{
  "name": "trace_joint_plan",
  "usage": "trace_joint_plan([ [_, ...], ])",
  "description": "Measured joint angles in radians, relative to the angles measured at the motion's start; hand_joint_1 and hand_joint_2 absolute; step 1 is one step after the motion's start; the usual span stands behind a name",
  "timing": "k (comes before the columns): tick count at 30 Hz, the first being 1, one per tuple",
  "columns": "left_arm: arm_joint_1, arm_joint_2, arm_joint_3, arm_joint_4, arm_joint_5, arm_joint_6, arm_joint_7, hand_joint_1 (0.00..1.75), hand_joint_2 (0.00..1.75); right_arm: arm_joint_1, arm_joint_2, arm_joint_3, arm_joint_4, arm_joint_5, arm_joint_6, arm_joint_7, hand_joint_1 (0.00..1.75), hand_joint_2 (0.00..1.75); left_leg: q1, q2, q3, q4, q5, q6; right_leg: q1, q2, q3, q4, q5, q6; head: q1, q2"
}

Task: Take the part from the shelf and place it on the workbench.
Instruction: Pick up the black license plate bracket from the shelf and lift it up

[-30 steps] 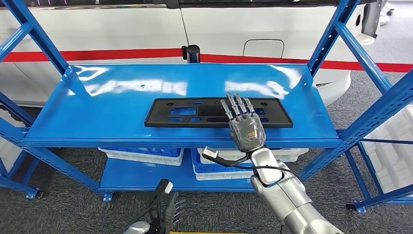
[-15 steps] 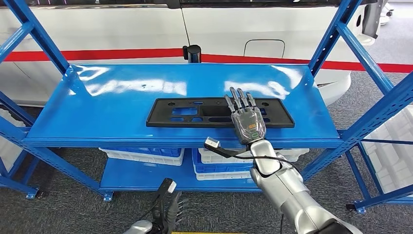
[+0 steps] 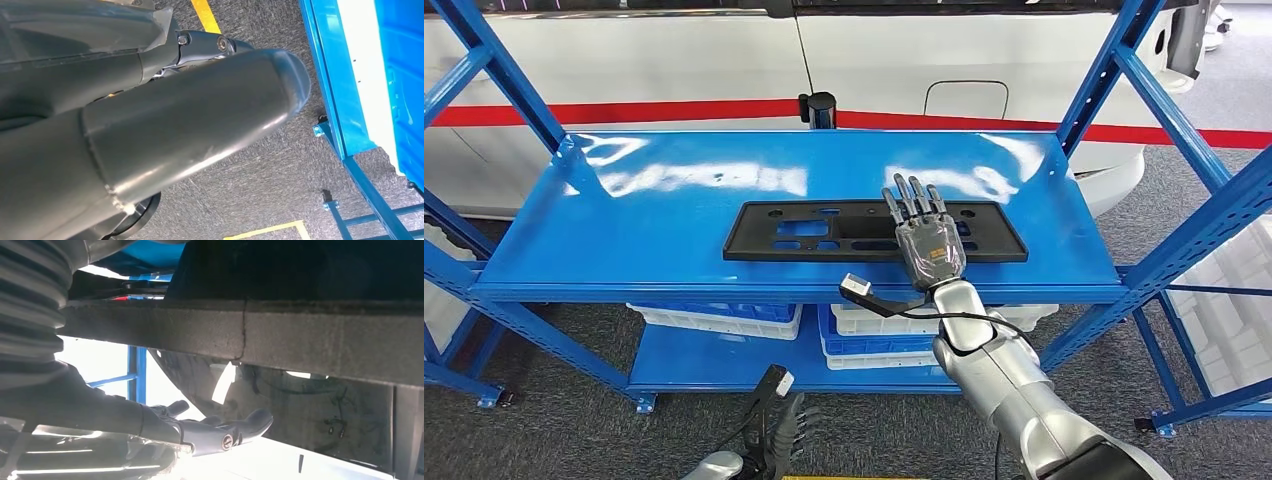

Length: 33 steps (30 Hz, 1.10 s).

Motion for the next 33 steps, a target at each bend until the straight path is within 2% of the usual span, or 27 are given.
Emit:
trace_joint_plan([
  [1, 0.000, 0.000, -0.001, 0.000, -0.001, 0.000, 0.000, 0.00, 0.00, 0.000, 0.001, 0.000, 0.003, -0.001, -0.001, -0.004, 1.39, 1.75, 0.000, 0.000, 0.000, 0.000, 0.000, 0.000, 0.000, 0.000, 0.000, 0.000, 0.000, 0.000, 0.000, 0.000],
  [2, -0.001, 0.000, -0.003, 0.000, -0.002, -0.001, 0.000, 0.00, 0.00, 0.000, 0.002, 0.000, 0.006, -0.002, -0.001, -0.014, 1.75, 1.75, 0.000, 0.000, 0.000, 0.000, 0.000, 0.000, 0.000, 0.000, 0.000, 0.000, 0.000, 0.000, 0.000, 0.000],
  [8, -0.008, -0.010, -0.016, 0.000, -0.003, 0.019, 0.034, 0.00, 0.00, 0.014, 0.013, -0.009, 0.017, -0.004, -0.010, -0.083, 1.75, 1.75, 0.000, 0.000, 0.000, 0.000, 0.000, 0.000, 0.000, 0.000, 0.000, 0.000, 0.000, 0.000, 0.000, 0.000],
  [14, -0.012, -0.025, -0.023, 0.000, 0.009, 0.036, 0.051, 0.00, 0.00, 0.023, 0.021, -0.019, 0.024, -0.002, -0.049, -0.089, 1.75, 1.75, 0.000, 0.000, 0.000, 0.000, 0.000, 0.000, 0.000, 0.000, 0.000, 0.000, 0.000, 0.000, 0.000, 0.000],
  [33, -0.013, -0.027, -0.027, 0.000, 0.014, 0.036, 0.051, 0.00, 0.00, 0.039, 0.020, -0.041, 0.004, 0.000, -0.050, -0.105, 1.75, 1.75, 0.000, 0.001, 0.000, 0.000, 0.000, 0.000, 0.000, 0.001, -0.001, 0.000, 0.000, 0.000, 0.000, 0.000],
])
